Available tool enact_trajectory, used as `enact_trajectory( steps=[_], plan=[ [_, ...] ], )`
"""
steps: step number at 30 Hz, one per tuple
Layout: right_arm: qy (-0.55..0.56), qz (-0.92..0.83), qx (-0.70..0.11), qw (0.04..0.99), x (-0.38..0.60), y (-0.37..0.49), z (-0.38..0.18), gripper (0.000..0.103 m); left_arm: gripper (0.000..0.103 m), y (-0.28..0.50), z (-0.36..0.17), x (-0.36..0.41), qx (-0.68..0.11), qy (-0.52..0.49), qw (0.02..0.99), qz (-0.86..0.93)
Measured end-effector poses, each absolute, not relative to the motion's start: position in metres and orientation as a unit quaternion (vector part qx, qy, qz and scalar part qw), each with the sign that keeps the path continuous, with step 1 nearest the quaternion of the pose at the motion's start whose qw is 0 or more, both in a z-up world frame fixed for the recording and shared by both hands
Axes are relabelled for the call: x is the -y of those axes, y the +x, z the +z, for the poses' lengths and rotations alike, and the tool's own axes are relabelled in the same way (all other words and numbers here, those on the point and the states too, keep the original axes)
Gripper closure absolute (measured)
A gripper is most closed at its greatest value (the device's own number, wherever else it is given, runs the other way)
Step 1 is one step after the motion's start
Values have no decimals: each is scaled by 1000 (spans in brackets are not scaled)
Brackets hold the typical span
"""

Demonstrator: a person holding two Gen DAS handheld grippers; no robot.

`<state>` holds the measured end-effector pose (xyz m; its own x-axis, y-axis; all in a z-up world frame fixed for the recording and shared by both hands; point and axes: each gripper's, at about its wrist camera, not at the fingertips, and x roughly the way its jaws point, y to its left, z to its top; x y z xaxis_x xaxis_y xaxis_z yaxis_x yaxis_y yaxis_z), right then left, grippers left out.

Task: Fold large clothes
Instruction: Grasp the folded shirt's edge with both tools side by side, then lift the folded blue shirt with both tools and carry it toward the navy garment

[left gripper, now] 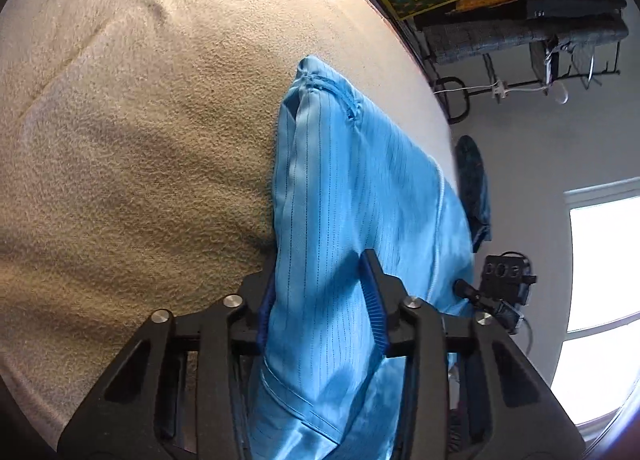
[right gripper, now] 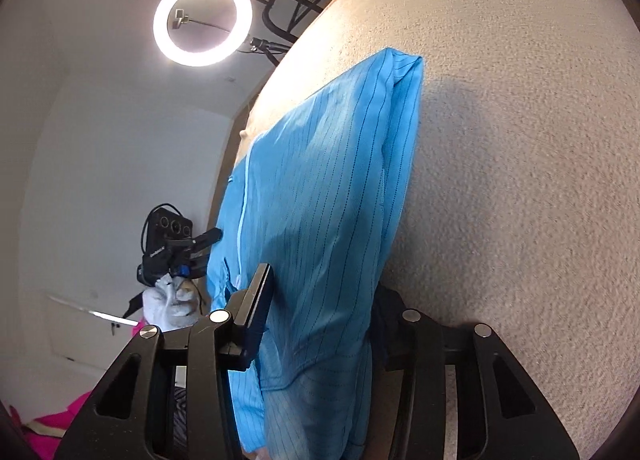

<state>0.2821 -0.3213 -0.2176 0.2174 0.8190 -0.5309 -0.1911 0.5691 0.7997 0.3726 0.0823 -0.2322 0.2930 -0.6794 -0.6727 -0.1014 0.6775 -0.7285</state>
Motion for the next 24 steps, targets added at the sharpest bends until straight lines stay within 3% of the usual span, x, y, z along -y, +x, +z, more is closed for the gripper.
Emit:
enact_trajectory(
  steps=[5,8,12,24],
  plan=[
    [267,326,-519,743,313,278,-207,89,84,365,-217,-66,-556,-276,764,-176],
    [207,306,-511,776,301,268,-186,94,92,356,-203,-53,-544,-224,791,-166],
    [133,283,-497,810,283,255,-162,96,97,344,-184,-32,-526,-176,816,-160],
    [-38,233,-442,865,240,215,-116,98,98,300,-129,16,-474,-123,851,-192]
  ],
)
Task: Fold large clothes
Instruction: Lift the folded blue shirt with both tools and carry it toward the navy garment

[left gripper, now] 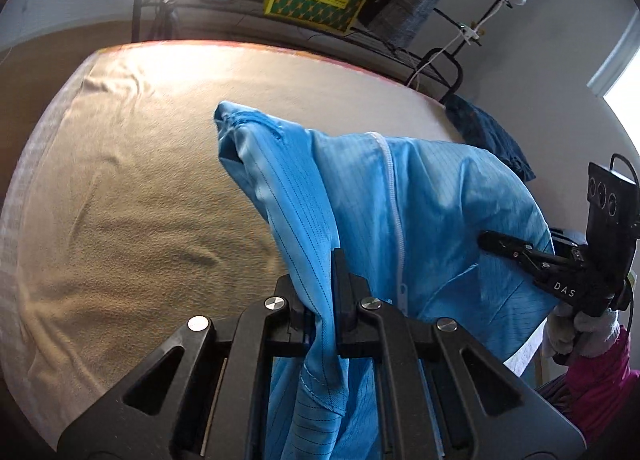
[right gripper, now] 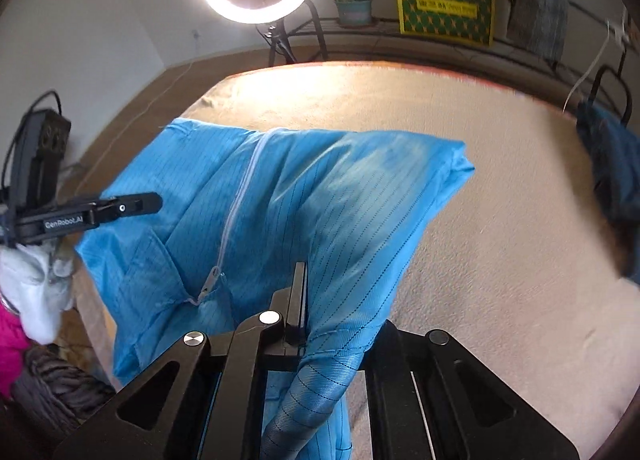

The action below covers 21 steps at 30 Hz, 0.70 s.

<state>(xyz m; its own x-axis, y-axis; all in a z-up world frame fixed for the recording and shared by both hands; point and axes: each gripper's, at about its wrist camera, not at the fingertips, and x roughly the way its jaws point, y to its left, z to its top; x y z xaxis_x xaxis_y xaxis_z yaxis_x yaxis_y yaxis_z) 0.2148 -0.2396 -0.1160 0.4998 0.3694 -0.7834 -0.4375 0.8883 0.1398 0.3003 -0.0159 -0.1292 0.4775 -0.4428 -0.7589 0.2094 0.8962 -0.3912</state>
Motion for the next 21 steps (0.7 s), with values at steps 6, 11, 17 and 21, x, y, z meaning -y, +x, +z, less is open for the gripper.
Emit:
enact_trajectory(
  steps=[6,11,17,21],
  plan=[
    [-69,215,-415,881,236,196,-88,98,98,286,-105,43,-454,-113,855,-223],
    [-77,203,-404,889,251,181,-72,98,98,284,-90,69,-443,-108,856,-243],
    [-98,176,-391,898,283,165,-58,98,98,283,-76,116,-431,-98,855,-272],
    [-117,153,-385,902,303,157,-51,98,98,287,-72,149,-430,-92,850,-289]
  ],
)
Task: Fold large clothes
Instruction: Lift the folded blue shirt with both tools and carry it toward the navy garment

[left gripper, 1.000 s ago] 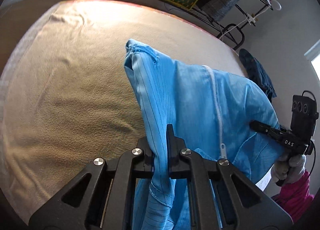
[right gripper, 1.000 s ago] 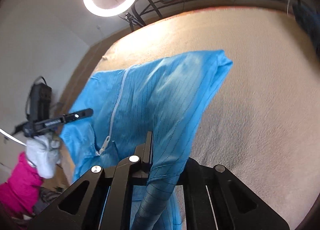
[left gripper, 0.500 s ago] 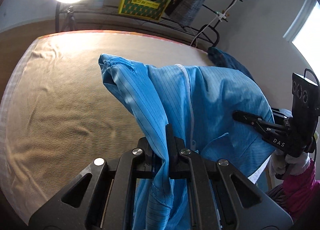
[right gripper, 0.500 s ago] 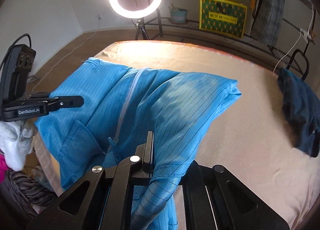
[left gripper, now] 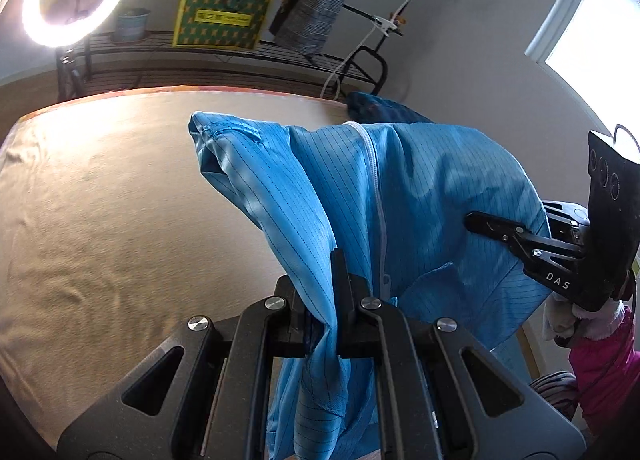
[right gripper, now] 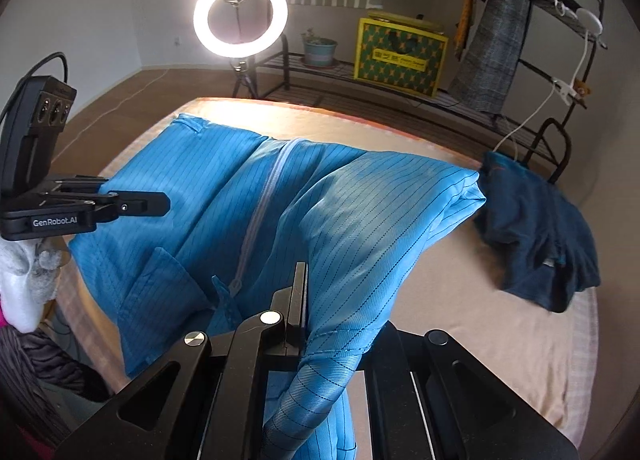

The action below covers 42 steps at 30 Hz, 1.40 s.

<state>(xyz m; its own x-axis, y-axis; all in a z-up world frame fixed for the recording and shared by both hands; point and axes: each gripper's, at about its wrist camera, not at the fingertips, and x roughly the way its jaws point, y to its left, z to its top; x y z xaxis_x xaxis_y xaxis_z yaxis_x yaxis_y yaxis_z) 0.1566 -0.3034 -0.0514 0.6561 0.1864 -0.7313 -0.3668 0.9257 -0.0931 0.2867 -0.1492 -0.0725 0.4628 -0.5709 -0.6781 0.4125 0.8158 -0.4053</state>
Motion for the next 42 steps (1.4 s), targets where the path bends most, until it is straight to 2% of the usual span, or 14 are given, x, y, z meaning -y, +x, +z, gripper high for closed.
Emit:
enact_trajectory(
  steps=[22,42],
  plan=[
    [-167,52,-365,914,434,156,-21,98,98,327,-55,344,-412,-45,835,-361],
    [-177,-15,-348,920,530,215,3,99,98,412,-43,458,-385,-44,836,-389]
  ],
)
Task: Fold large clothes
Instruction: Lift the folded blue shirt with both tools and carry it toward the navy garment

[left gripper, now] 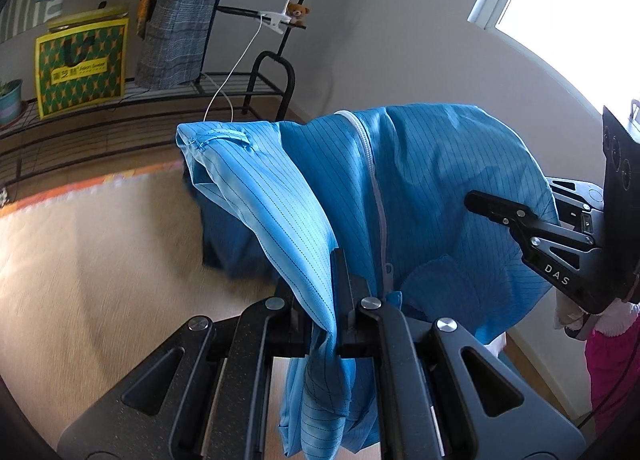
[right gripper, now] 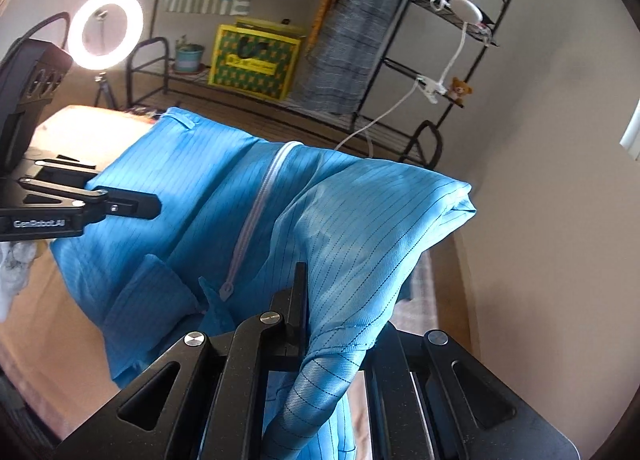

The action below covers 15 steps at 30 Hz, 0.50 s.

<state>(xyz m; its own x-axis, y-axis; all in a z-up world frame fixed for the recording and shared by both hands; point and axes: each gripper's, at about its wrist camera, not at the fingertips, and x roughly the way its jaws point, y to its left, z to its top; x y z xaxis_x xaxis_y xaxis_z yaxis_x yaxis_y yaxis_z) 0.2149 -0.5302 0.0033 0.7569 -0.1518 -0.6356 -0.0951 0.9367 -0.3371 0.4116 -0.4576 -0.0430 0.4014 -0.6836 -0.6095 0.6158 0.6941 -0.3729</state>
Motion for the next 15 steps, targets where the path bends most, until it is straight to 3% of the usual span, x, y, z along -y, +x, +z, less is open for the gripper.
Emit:
enact_trajectory(
  steps=[15],
  plan=[
    [-180,-45,-320,929,586,334,-1,99,98,532,-59,514,-374,-52,854,-359]
  ],
)
